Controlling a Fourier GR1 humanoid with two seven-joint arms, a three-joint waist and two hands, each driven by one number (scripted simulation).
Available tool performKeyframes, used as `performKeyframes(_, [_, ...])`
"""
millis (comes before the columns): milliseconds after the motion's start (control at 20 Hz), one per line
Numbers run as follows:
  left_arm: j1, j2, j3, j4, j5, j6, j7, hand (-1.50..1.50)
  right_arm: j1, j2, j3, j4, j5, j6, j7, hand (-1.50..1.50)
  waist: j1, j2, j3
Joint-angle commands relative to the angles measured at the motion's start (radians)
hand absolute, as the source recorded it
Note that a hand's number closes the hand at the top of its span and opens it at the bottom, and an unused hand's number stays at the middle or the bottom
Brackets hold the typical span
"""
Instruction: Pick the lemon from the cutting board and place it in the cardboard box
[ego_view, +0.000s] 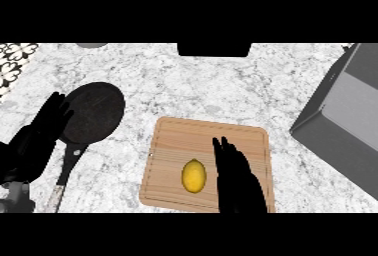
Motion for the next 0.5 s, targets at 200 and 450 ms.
performKeyframes(200, [0.004,0.013,0.057,0.054,0.007,-0.043,-0.038,0.00,-0.094,0.072,0.009,0.101,-0.054,0.101,0.233,-1.50,-0.013,-0.001,0.003])
performKeyframes(450, [0.027,-0.022,0.031,-0.004,-0.009,-0.013,0.006,0.00,-0.132,0.073,-0.032,0.133,-0.095,0.100,0.215,-1.50,-0.014,-0.002,0.004])
